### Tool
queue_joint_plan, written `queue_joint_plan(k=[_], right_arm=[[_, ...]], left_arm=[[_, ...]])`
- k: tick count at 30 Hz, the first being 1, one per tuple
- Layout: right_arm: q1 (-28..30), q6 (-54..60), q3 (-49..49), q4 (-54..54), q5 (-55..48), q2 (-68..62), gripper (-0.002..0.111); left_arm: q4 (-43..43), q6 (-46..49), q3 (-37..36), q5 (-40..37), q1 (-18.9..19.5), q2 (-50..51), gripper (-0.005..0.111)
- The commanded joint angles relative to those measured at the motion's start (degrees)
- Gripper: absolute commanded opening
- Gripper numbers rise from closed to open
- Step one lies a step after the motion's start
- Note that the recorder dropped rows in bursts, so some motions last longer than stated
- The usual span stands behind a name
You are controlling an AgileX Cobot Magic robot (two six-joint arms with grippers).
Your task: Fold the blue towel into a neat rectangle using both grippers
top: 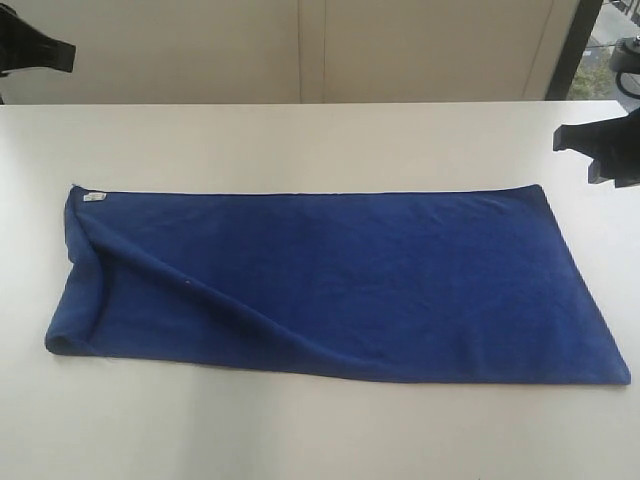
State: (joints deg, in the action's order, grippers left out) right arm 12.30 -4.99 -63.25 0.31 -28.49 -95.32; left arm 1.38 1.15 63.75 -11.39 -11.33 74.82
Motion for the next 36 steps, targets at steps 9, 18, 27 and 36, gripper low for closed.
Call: queue_joint_plan(k=[9,18,27,36], right_arm=[[0.1,0.3,0.0,0.1,3.5,0.6,0.027],[0.1,0.3,0.0,-0.3,5.1,0.6,0.027],[0.1,-0.2,0.0,10.5,0.0,0.6,0.0],[0.1,14.7,0.0,19.6,-6.2,0.6,0.0]], left_arm=[[-0.1,0.4,0.4,4.9,-0.3,-0.7,0.0],[-0.1,0.4,0.4,5.8,-0.3,-0.7,0.0],[-0.1,-2.8,0.4,1.1,-0.3,-0.4,0.0],[-3.9,-4.6,0.2,-17.7,-0.3,4.2,0.0]])
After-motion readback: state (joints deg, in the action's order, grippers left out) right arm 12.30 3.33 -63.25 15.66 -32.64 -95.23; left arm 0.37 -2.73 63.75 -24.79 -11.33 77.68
